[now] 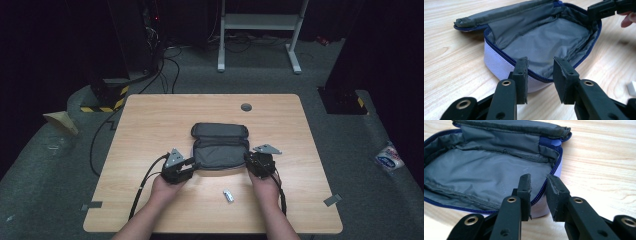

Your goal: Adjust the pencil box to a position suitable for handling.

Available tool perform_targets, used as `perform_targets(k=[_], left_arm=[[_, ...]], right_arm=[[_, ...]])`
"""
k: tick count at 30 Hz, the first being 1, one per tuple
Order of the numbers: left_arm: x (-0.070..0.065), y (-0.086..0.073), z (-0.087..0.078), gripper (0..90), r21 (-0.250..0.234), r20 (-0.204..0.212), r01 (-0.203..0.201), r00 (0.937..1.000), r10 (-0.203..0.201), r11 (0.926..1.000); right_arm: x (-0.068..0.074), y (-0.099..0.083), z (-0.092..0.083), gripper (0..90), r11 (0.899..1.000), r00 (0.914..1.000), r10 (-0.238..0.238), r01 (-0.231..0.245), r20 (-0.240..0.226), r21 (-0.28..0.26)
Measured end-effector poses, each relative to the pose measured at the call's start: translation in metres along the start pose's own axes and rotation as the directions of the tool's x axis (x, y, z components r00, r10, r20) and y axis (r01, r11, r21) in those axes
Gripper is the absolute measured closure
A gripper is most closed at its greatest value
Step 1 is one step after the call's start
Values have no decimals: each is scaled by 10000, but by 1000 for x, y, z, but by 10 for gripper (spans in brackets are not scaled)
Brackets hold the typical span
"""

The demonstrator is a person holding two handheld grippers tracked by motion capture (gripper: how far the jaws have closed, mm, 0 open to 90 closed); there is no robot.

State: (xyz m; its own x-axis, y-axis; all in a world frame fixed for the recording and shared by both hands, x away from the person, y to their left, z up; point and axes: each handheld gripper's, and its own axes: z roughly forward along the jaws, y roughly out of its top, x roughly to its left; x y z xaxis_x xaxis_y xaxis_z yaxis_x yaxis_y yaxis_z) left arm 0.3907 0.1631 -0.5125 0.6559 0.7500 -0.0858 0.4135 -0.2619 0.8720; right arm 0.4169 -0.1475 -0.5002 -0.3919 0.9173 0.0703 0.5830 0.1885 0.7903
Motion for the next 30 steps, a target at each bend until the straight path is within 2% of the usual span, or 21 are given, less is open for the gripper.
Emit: perform_targets(k=[7, 13, 17, 19, 22, 24, 25, 26, 27, 30], left_arm=[[-1, 1, 2, 654, -2, -129, 140, 9998, -140, 9999], [-3, 0, -5, 625, -318, -534, 148, 9984, -165, 9994], [-4, 4, -15, 575, -564, -688, 70, 9976, -109, 9984], [-4, 6, -22, 535, -612, -528, 162, 9984, -194, 9980], [-2, 4, -33, 529, -714, -473, 175, 9987, -209, 9973], [1, 2, -38, 517, -541, -528, 147, 9984, -176, 9984], [7, -2, -44, 511, -243, -766, -44, 9971, 25, 9997], [7, -2, -44, 507, -243, -766, -44, 9971, 25, 9997], [14, -8, -51, 500, 76, -905, 31, 9959, -24, 10000], [27, -17, -60, 486, 486, -1091, 70, 9940, -17, 9988]], right_arm=[[-4, 4, 3, 701, 9999, 9999, 103, -103, 40, -36], [-5, 2, -4, 637, 9995, 9997, 142, -147, -178, -285], [-6, 3, -9, 558, 9978, 9976, 503, -523, -474, -408], [-6, 4, -15, 520, 9974, 9978, 425, -454, -502, -569], [-5, 1, -24, 488, 9966, 9987, 183, -221, -482, -788], [-7, -8, -32, 429, 9968, 9992, 113, -144, -395, -790], [-9, -13, -36, 415, 9967, 9997, 32, -50, -234, -804], [-9, -13, -36, 415, 9967, 9997, 32, -50, -234, -804], [-15, -22, -41, 409, 9969, 10000, -66, 62, -49, -779], [-25, -35, -47, 385, 9954, 10000, -59, 53, -68, -955]])
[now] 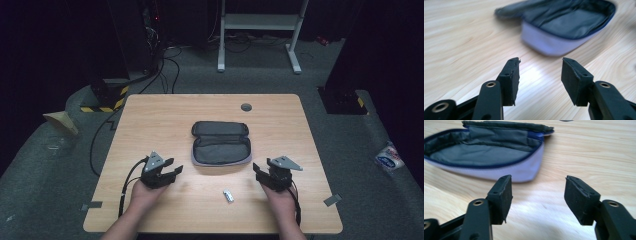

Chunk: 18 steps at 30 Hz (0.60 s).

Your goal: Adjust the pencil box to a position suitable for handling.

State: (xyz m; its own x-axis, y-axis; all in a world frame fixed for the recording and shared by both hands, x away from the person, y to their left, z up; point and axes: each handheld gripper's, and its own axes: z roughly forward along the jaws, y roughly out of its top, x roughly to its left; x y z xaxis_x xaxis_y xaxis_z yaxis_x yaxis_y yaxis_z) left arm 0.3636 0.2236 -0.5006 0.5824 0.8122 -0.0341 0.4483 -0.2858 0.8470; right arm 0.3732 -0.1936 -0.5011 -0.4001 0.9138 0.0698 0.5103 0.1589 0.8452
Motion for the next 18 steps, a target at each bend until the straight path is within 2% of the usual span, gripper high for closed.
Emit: perform_targets(k=[2, 3, 4, 5, 6, 8, 12, 16, 18], left_arm=[[4, -3, -2, 479, 136, -120, -36, 9999, 38, 9999], [12, -9, -5, 476, 431, -284, -26, 9996, 38, 9991], [12, -9, -5, 470, 431, -284, -26, 9996, 38, 9991], [21, -15, -9, 465, 697, -518, -46, 9986, 82, 9976], [21, -15, -9, 461, 697, -518, -46, 9986, 82, 9976], [31, -23, -12, 449, 1150, -936, -105, 9954, 214, 9933], [45, -30, -16, 426, 1553, -1241, 173, 9923, 21, 9877], [50, -36, -18, 413, 1692, -1427, 380, 9897, -137, 9849], [53, -38, -17, 394, 1653, -1477, 675, 9881, -430, 9839]], right_arm=[[-3, -4, -3, 384, 10000, 10000, -61, 61, 77, 7], [-9, -10, -7, 369, 9998, 9998, -131, 129, 114, 147], [-11, -12, -9, 360, 9998, 9999, -97, 95, 119, 190], [-13, -14, -11, 353, 9997, 9999, -82, 78, 149, 253], [-13, -14, -11, 353, 9997, 9999, -82, 78, 149, 253], [-17, -20, -14, 345, 9988, 9997, -103, 93, 216, 475], [-16, -28, -15, 343, 9965, 9987, -369, 341, 355, 760], [-15, -30, -14, 327, 9943, 9981, -483, 444, 371, 972], [-12, -32, -16, 317, 9934, 9982, -459, 414, 394, 1067]])
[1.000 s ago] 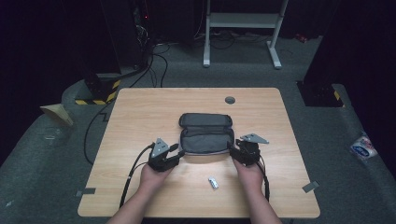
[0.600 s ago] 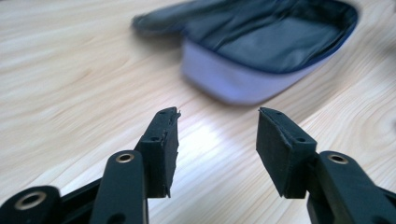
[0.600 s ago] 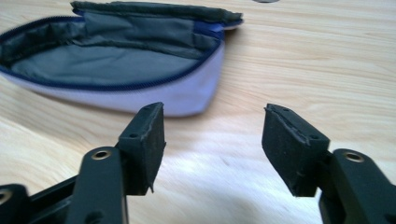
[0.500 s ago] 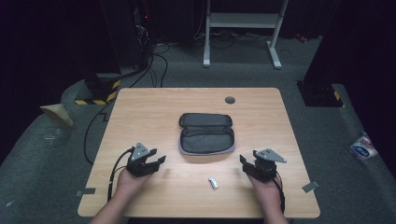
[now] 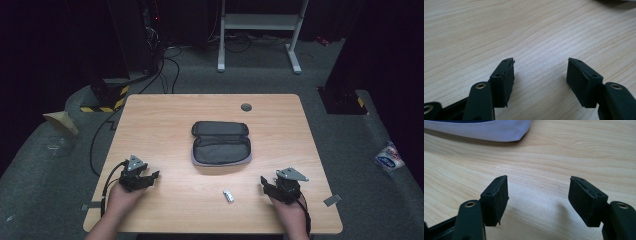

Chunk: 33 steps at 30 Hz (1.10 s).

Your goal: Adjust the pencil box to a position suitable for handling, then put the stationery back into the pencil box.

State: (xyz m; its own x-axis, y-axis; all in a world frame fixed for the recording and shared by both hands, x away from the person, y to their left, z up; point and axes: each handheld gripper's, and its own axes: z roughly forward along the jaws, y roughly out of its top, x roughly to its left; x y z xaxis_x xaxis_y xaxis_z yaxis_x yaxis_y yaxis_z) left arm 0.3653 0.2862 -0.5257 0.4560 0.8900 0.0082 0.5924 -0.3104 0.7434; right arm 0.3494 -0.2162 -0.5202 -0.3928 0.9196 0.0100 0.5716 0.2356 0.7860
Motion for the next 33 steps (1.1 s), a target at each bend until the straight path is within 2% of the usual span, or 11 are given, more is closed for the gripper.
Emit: perform_targets(k=[5, 7, 13, 22, 23, 33], left_arm=[[-2, -1, 0, 377, -118, -161, -34, 9999, 32, 9999], [-1, -2, 1, 361, -135, -170, 196, 9997, -198, 9997], [-2, -3, 1, 334, -167, -190, 195, 9996, -199, 9997], [-1, -3, 1, 299, -136, -251, 237, 9994, -241, 9996], [-1, -3, 1, 299, -136, -249, 230, 9994, -233, 9996], [-1, -2, 1, 301, -133, -196, 196, 9996, -199, 9997]], right_arm=[[5, -2, -4, 301, 9999, 9997, 70, -67, -216, 102], [11, -1, -6, 299, 9999, 9995, -33, 37, -315, 104], [22, 2, -7, 289, 9995, 9979, -317, 317, -565, -16], [29, 4, -6, 288, 9991, 9959, -420, 420, -800, -18], [29, 5, -5, 289, 9985, 9950, -545, 543, -833, -43], [39, 12, -4, 304, 9976, 9872, -672, 644, -1448, -238]])
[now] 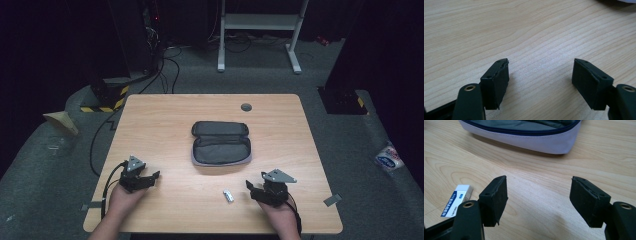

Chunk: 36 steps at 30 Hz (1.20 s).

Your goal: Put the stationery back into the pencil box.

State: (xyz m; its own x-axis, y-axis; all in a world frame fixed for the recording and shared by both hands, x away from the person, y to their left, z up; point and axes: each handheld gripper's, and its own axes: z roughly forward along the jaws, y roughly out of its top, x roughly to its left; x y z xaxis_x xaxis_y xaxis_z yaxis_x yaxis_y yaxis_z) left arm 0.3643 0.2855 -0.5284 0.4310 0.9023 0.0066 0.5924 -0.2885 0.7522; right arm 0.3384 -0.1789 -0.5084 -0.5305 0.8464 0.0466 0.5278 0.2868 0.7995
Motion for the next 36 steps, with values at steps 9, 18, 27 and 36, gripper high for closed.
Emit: perform_targets(k=[9, 18, 27, 36], left_arm=[[-2, -2, -2, 301, 35, 166, -152, 9997, 152, 9999], [-3, -2, -2, 299, 24, 252, -202, 9995, 201, 9998], [-3, -1, -1, 299, -15, 319, -231, 9992, 231, 9997], [-3, -1, -1, 299, -13, 314, -234, 9992, 234, 9997]], right_arm=[[18, 2, 4, 312, 9983, 9980, -577, 577, -266, -12], [48, 5, 10, 292, 9939, 9893, -1094, 1101, -963, 25], [67, -1, 20, 330, 9880, 9780, -1424, 1498, -1523, 385], [67, -3, 19, 473, 9868, 9701, -1458, 1565, -1941, 410]])
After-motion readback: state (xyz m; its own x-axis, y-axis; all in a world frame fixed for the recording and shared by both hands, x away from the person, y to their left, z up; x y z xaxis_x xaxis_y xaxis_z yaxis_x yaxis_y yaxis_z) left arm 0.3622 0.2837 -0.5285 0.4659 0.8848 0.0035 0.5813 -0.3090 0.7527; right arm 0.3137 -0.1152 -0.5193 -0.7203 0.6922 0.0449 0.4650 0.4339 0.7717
